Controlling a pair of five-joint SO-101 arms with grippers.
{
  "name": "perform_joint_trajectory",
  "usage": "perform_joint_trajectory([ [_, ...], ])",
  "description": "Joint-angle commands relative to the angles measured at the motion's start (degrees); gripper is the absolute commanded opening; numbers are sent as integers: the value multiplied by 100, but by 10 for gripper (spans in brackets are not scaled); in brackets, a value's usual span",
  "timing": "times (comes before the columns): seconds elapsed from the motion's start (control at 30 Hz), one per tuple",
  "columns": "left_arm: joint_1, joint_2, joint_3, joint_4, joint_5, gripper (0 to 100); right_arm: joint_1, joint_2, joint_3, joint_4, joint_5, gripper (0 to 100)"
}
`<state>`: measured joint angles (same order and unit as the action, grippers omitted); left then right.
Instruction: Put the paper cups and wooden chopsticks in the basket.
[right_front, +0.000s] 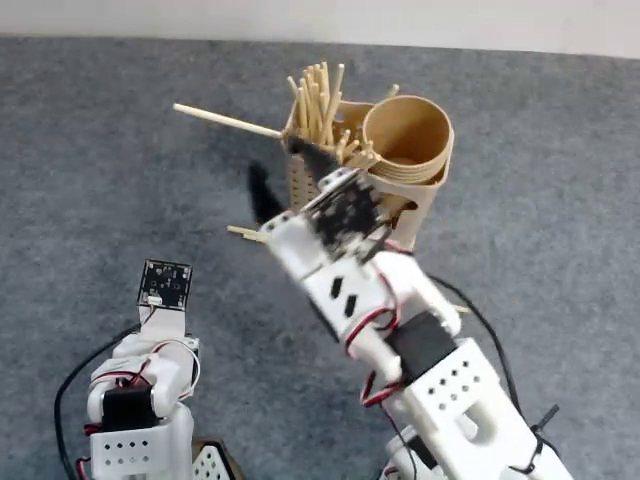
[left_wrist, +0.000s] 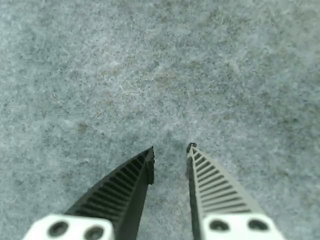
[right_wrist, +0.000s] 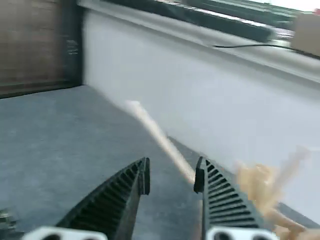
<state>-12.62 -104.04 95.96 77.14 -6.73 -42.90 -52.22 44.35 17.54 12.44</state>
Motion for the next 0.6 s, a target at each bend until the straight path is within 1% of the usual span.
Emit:
perform_joint_trajectory([
  [0.0, -31, 4, 119, 26, 35, 120, -251, 189, -418, 57, 97, 149],
  [0.1, -31, 4, 119, 26, 35, 120, -251, 734, -752, 66, 404, 149],
  [0.33, -31, 4, 119, 26, 35, 120, -215, 1947, -1578, 40, 818, 149],
  [0.57, -31, 4, 119, 26, 35, 120, 22, 2633, -2167, 40, 949, 149],
])
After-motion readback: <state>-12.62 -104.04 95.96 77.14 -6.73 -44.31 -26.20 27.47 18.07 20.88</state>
